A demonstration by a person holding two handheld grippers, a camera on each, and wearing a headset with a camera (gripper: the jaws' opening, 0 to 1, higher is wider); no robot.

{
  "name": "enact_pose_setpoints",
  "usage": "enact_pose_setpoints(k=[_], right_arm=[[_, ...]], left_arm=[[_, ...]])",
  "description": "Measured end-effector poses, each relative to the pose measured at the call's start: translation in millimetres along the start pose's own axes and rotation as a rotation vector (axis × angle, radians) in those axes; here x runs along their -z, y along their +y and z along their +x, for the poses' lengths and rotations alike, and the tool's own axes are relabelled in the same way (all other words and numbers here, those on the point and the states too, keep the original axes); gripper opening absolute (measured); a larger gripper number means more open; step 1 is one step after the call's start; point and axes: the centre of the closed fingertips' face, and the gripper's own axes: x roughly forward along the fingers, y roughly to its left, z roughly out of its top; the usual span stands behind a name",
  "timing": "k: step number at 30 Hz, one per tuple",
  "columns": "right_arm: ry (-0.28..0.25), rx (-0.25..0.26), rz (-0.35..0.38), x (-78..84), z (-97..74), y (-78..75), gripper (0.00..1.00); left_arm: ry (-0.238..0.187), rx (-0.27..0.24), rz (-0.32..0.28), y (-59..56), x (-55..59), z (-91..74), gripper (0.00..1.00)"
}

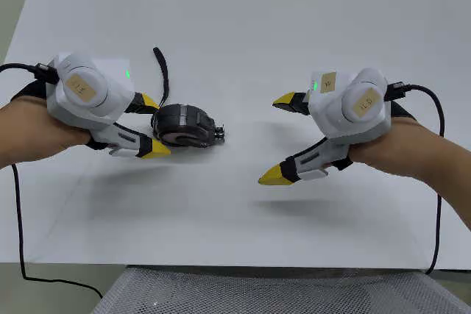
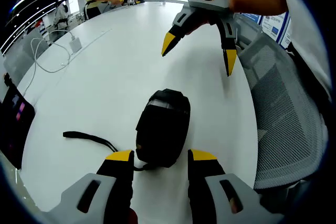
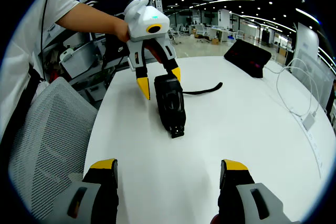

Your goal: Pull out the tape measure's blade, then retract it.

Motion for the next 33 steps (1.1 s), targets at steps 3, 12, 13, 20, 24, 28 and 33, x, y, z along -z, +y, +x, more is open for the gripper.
enact_pose_setpoints(k=[3, 12, 13, 20, 24, 28, 33], right_arm=[[-0.006, -0.005, 0.0, -3.1, 2.8, 0.0, 0.78], [-0.006, -0.012, -0.004, -6.4, 8.9, -2.8, 0.75], [-0.007, -0.014, -0.003, -6.6, 9.6, -2.8, 0.74], [-0.014, -0.016, -0.016, -9.3, 14.9, -4.1, 0.7], [-0.02, -0.018, -0.019, -11.0, 17.0, -4.4, 0.68], [-0.038, -0.012, -0.022, -15.4, 19.4, -6.6, 0.66], [-0.072, -0.001, -0.027, -23.2, 25.1, -10.9, 0.59]], left_arm=[[0.011, 0.006, 0.02, -1.7, -0.7, 3.3, 0.33], [0.021, 0.001, 0.03, 1.9, -2.5, 7.4, 0.28], [0.024, 0.002, 0.033, 1.7, -2.3, 7.9, 0.28], [0.037, 0.007, 0.049, 2.0, -2.6, 10.5, 0.28], [0.041, 0.005, 0.053, 2.2, -2.3, 10.2, 0.28], [0.045, 0.007, 0.06, 2.3, -2.1, 10.5, 0.27], [0.055, 0.001, 0.071, 1.9, -1.1, 11.0, 0.27]])
